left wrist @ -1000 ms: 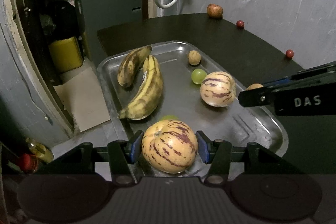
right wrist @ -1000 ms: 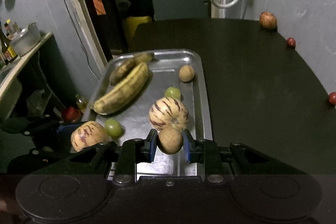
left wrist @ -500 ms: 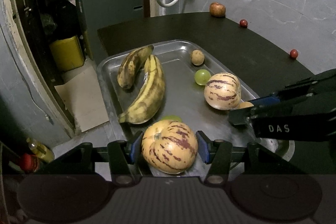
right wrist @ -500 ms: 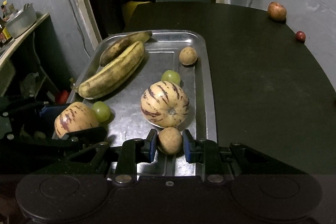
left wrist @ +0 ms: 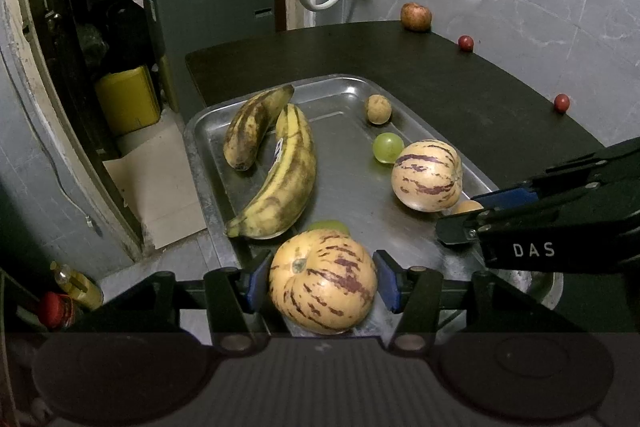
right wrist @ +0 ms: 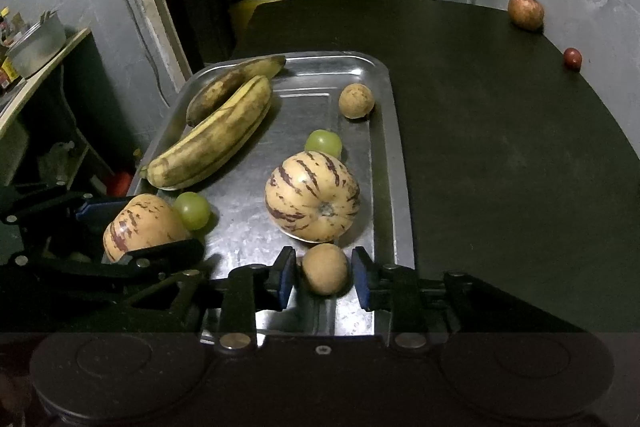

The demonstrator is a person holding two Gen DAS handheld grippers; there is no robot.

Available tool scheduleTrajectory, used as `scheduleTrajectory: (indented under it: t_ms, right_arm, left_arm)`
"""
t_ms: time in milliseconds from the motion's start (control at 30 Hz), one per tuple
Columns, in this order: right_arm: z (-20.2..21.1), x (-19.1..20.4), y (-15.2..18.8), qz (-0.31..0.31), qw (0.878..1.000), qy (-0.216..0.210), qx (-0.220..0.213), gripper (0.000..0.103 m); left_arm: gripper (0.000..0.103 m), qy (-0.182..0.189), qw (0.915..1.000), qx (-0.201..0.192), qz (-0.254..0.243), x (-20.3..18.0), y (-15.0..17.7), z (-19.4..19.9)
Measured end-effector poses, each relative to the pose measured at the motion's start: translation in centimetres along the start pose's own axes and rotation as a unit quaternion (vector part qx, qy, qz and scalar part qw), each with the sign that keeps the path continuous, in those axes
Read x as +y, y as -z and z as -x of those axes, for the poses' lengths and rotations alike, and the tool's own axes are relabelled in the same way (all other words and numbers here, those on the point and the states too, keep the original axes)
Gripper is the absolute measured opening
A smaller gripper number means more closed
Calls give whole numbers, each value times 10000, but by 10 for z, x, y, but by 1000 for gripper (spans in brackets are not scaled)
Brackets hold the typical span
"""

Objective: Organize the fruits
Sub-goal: 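Open the left tool to drop the melon while the right tool releases the tan fruit into the tray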

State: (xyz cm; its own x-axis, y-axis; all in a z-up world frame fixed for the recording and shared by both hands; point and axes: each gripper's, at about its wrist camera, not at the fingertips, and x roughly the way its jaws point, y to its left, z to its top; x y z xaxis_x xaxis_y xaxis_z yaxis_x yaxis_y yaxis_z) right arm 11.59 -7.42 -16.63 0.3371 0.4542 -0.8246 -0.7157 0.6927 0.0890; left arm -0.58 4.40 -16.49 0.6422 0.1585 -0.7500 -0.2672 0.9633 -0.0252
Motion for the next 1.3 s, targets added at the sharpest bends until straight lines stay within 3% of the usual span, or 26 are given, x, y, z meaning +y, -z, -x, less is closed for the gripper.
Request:
scheduleTrajectory:
  t_ms: [567,900,1300]
  right_arm:
    - [30,-5,-5,-265,9990,-105,-332,41]
    - [54,-10,-13,-493,9964,-44,-686,70]
    - [107,-19,-26,-791,9867,-22,-1419,84]
  left_arm:
    - [72,-25,9998,-128,119,1,-3,9]
    - [84,-36,9997,-226,75,-2,-10,19]
    - [101,85,9986,-519,-73,-16,-30,42]
